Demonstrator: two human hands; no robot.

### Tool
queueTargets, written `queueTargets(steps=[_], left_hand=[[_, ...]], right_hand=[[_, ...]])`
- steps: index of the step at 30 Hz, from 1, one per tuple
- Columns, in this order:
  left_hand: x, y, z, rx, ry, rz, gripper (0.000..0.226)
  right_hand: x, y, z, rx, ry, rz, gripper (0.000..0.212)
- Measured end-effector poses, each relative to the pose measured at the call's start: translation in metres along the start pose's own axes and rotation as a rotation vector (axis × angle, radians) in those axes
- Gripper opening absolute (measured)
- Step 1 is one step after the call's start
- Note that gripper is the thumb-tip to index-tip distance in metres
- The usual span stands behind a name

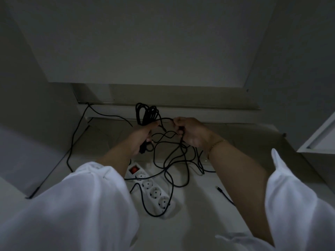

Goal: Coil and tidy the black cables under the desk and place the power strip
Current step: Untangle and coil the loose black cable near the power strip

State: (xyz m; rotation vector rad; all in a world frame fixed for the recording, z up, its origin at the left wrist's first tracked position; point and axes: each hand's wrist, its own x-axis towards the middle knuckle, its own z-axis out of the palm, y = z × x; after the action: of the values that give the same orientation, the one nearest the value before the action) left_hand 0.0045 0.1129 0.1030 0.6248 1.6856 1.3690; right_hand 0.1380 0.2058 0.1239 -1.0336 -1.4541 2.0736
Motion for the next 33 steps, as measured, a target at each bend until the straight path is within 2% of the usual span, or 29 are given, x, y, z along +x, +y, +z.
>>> queueTargets(steps=[2, 5, 8, 10, 12, 18, 21, 26, 31, 33], left_hand=[[0.003, -0.002, 0.000, 0.035, 0.078, 0.010, 0.035], [0.002, -0.005, -0.003, 0.088, 0.127, 0.033, 0.020], [0.005, -0.009, -0.007, 0.119, 0.174, 0.038, 0.035], [0.006, -0.009, -0.009, 0.101, 0.185, 0.022, 0.037], [0.007, -0.008, -0.009, 0.049, 0.172, 0.007, 0.032], [0.009, -0.010, -0.012, -0.018, 0.142, 0.014, 0.019], [0.010, -0.010, -0.014, -0.036, 0.110, 0.038, 0.018], [0.006, -0.013, -0.015, 0.148, 0.016, 0.026, 0.032], [0.003, -0.016, -0.016, 0.265, 0.010, -0.056, 0.031], [0.003, -0.017, -0.018, 0.201, 0.034, -0.056, 0.021]], right_hand=[[0.001, -0.002, 0.000, 0.102, 0.019, 0.033, 0.029], [0.001, -0.004, -0.001, 0.170, 0.043, 0.013, 0.031], [0.000, -0.002, -0.001, 0.153, 0.025, -0.053, 0.029], [0.001, -0.003, -0.002, 0.143, 0.009, -0.098, 0.027], [0.000, -0.003, -0.003, 0.165, 0.000, -0.114, 0.026], [0.002, 0.001, -0.009, 0.112, -0.060, 0.009, 0.029], [-0.001, -0.002, -0.013, 0.139, -0.103, -0.067, 0.031], [-0.005, -0.005, -0.009, 0.077, -0.160, -0.212, 0.022], [-0.002, -0.011, -0.005, 0.396, -0.100, -0.100, 0.030], [0.003, -0.010, -0.006, 0.396, -0.056, -0.117, 0.030]])
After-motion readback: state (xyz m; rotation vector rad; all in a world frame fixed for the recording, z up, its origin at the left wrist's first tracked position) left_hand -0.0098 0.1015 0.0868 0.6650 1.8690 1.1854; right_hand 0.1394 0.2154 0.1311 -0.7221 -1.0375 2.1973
